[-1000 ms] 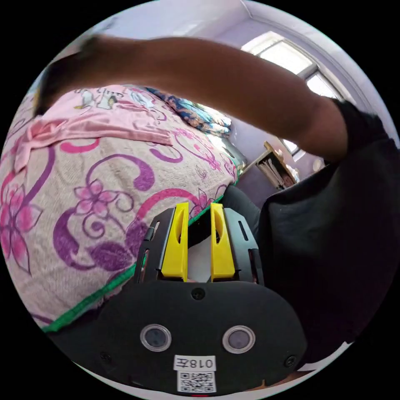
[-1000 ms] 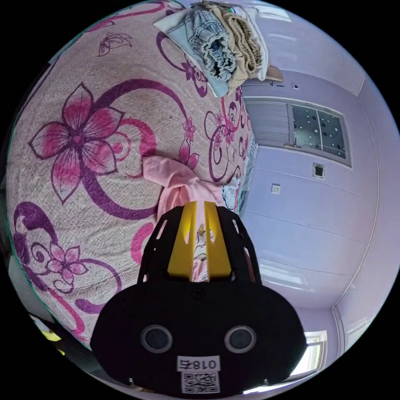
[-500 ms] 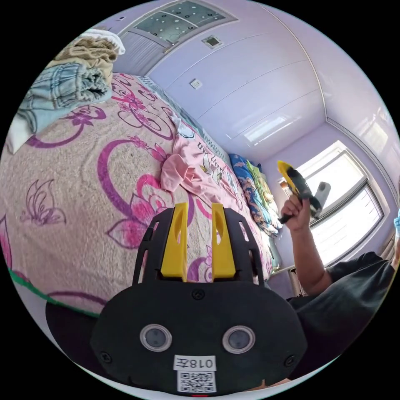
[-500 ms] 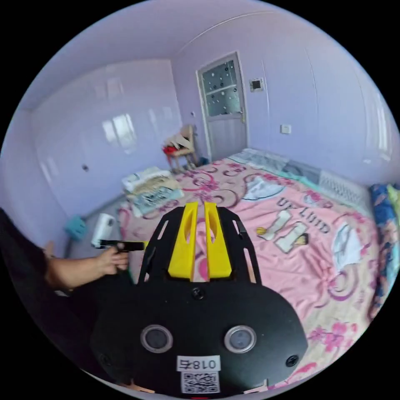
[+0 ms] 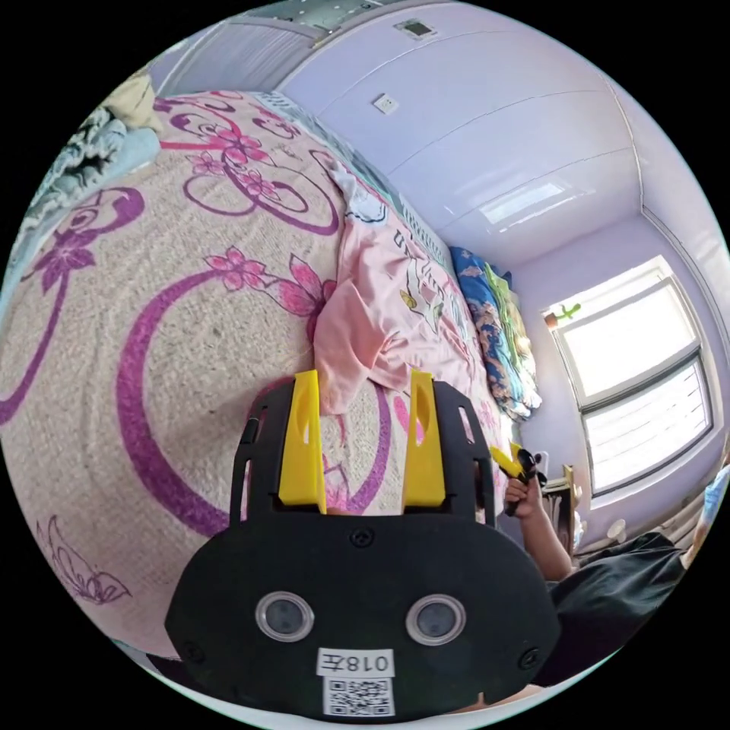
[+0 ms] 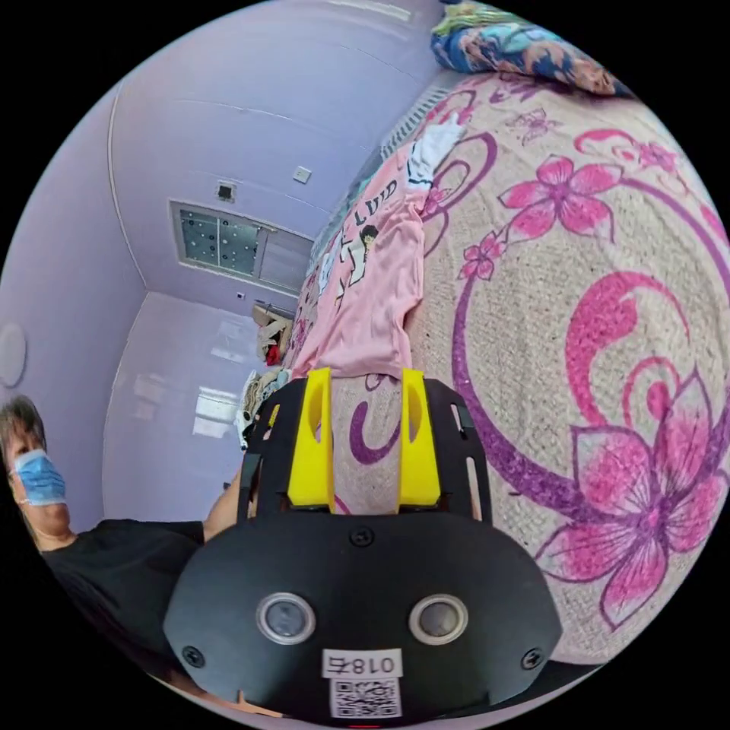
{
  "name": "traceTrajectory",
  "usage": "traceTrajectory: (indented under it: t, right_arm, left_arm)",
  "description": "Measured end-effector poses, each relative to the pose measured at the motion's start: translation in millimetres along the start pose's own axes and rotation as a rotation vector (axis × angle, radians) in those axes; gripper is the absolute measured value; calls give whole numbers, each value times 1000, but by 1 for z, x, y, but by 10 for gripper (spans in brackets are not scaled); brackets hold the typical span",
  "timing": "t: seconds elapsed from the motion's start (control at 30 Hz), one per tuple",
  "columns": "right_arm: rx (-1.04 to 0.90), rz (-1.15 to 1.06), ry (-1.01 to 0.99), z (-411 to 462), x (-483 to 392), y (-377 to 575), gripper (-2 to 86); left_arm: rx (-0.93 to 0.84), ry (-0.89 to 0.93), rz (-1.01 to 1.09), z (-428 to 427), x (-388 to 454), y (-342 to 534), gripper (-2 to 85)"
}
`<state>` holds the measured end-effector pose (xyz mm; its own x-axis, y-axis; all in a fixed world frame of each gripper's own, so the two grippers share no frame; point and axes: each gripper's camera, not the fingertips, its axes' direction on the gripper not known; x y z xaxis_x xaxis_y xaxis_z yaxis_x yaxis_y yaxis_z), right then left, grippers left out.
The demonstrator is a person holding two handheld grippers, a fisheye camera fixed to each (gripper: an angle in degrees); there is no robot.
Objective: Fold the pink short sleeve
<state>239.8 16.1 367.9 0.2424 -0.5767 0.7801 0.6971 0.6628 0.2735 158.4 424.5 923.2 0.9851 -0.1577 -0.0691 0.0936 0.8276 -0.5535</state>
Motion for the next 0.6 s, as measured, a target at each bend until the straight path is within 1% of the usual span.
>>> traceTrajectory:
  t: [0.07,0.17,0.23,0.4,0.43,0.47,0.5,0.53,0.6]
  right_arm:
    - [-18,56,-49,3,28,-13,126]
    - [-32,107,-38,4,61,-34,113]
    - [-45,107,-41,2,73,-43,111]
    - [-153,54,-11,3,93,-70,96]
    - [-164,47,-4,4,95,-73,88]
    - [-192,34,21,5,97,-76,59]
    - [-207,23,78,2,98,-79,17]
    - [-215,13,100,1,99,-79,12]
    - [-247,-6,105,-10,104,-78,-2]
  left_arm:
    - [-21,46,-36,7,-4,-9,162]
    - [-17,72,-95,9,-14,-23,155]
    - [-44,101,-118,13,-22,-35,142]
    - [-119,165,-124,23,-31,-61,126]
    - [-139,171,-125,25,-31,-66,103]
    - [-148,167,-124,27,-31,-69,92]
    - [-171,138,-121,29,-30,-73,51]
    - [-191,105,-111,31,-27,-75,22]
    - [-193,92,-99,30,-23,-75,2]
